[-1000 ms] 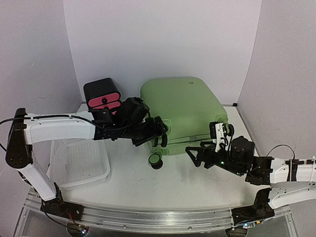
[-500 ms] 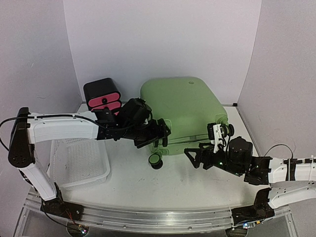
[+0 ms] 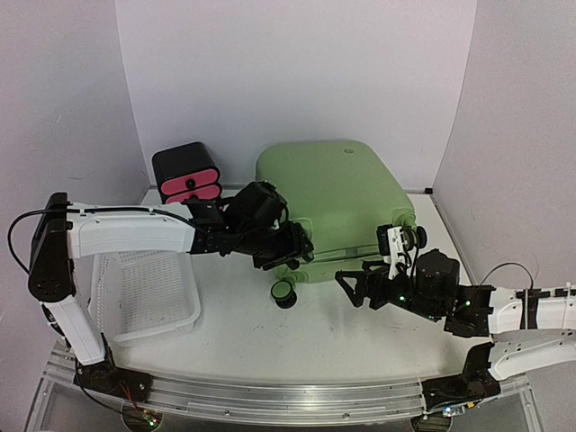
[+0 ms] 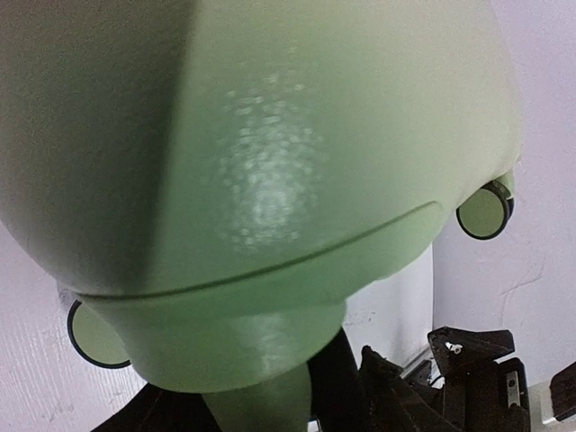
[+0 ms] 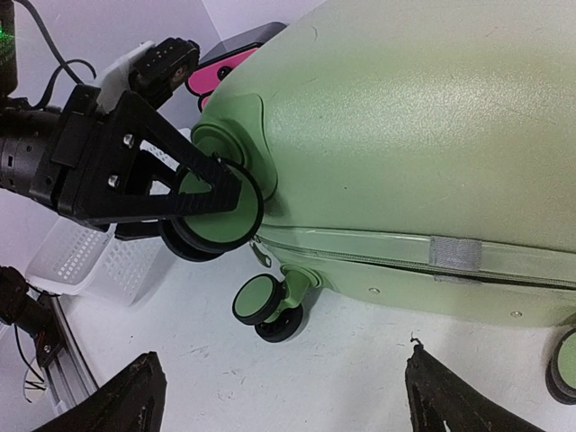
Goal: Open, take out, and arrange the luggage
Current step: Unzip the zipper of the luggage.
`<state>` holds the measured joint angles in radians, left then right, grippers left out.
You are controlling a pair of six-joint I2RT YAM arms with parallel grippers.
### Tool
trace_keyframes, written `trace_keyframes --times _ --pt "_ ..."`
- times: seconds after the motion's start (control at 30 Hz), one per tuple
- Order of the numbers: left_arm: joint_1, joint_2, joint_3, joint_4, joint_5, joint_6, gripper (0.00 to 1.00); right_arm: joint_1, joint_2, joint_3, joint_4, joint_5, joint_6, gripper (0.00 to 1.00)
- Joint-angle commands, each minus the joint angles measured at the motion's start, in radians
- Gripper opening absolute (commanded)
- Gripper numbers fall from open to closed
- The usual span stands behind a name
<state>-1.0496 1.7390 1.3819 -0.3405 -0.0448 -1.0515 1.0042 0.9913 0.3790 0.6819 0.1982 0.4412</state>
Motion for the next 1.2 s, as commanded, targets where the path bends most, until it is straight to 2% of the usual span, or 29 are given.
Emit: trace_keyframes --times 0.0,0.07,0.23,0.37,0.43,0.57,0.73,1.17 --pt "0.005 0.001 0.060 0.021 0.012 -0.005 0.55 0.004 0.002 0.025 0.060 0.005 -0.011 0.92" --pt "0.005 0.004 0.066 0.021 0.014 -0.005 0.52 0.003 0.005 0.024 0.060 0.007 -0.012 0.92" --pt "0.005 0.007 0.081 0.029 0.035 -0.013 0.29 0.003 0.031 0.024 0.068 0.004 -0.018 0.91" --pt "0.005 0.001 0.080 0.063 0.076 -0.035 0.24 0.003 0.075 0.015 0.094 -0.007 -0.034 0.86" --pt "0.005 -0.005 0.076 0.092 0.097 -0.050 0.22 0.004 0.103 -0.007 0.155 -0.006 -0.033 0.82" --pt "0.004 -0.013 0.089 0.125 0.111 -0.068 0.13 0.020 0.136 -0.086 0.361 0.020 -0.025 0.73" --pt "0.003 -0.012 0.138 0.132 0.114 -0.073 0.00 0.046 0.202 -0.087 0.456 0.099 -0.055 0.70" --pt "-0.011 0.025 0.319 0.136 0.141 -0.102 0.00 0.113 0.369 -0.065 0.655 0.162 -0.121 0.68"
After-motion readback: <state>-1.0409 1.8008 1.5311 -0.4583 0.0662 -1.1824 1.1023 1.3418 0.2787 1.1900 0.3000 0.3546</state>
